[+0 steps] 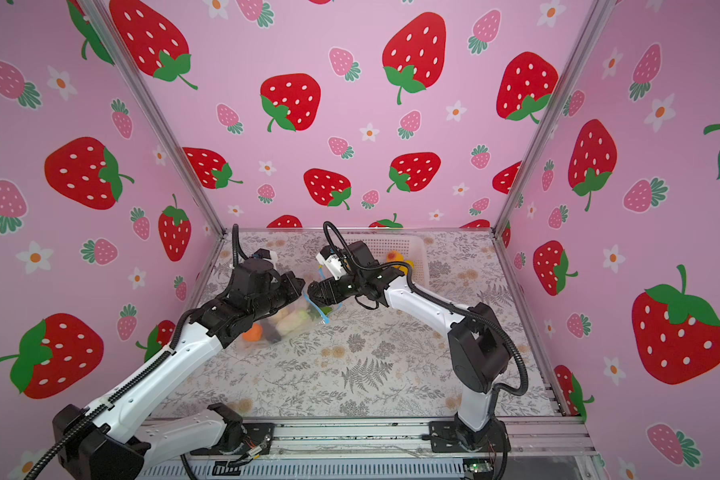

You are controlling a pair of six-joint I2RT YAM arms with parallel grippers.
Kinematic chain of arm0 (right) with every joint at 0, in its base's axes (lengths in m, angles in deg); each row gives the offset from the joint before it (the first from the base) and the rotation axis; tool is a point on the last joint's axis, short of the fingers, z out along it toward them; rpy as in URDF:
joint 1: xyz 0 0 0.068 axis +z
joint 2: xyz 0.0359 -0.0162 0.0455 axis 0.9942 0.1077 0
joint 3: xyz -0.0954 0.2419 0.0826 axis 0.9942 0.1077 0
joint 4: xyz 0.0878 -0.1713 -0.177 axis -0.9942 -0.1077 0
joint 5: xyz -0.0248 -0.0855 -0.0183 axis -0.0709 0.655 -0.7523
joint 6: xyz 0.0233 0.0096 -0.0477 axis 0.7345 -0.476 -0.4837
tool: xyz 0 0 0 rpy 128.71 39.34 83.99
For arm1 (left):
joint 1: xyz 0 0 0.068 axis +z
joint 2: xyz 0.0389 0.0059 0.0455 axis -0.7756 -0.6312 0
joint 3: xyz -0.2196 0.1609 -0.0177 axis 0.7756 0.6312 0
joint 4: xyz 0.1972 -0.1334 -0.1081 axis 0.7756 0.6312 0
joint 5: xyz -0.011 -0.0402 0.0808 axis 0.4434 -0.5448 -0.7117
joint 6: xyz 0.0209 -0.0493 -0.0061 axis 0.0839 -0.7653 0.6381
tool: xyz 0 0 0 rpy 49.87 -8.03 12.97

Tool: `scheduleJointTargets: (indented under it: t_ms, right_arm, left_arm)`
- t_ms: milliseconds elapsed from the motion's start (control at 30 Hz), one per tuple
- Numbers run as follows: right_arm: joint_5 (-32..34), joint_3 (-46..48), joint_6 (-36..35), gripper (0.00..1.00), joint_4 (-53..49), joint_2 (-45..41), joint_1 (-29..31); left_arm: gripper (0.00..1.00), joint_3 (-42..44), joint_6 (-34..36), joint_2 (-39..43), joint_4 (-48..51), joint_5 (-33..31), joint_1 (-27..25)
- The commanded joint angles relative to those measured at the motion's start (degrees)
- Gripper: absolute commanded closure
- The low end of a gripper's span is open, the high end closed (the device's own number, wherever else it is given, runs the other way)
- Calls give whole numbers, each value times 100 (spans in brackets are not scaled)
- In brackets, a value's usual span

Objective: Place the food in the zip-top bag and seal the zipper
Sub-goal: 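Open the right gripper to drop the eggplant into the bag, then move the right gripper back over the basket toward the peach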

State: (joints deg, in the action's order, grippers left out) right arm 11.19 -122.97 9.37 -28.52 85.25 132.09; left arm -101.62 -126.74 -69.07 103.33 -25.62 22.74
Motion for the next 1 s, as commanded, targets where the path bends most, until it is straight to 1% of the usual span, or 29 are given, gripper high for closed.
scheduleJointTargets:
  t_ms: [0, 600, 967]
  right_arm:
    - [-42, 23, -77, 44, 95, 81, 33]
    - [-92, 18, -165, 35, 54, 142, 32]
    - [-86, 28, -200, 35, 28, 68, 29]
  left_arm:
    - [100, -181, -25, 135, 35, -50, 17]
    - [100, -181, -42, 117, 39, -51, 17]
    - [100, -195, -52, 70, 45, -46, 21]
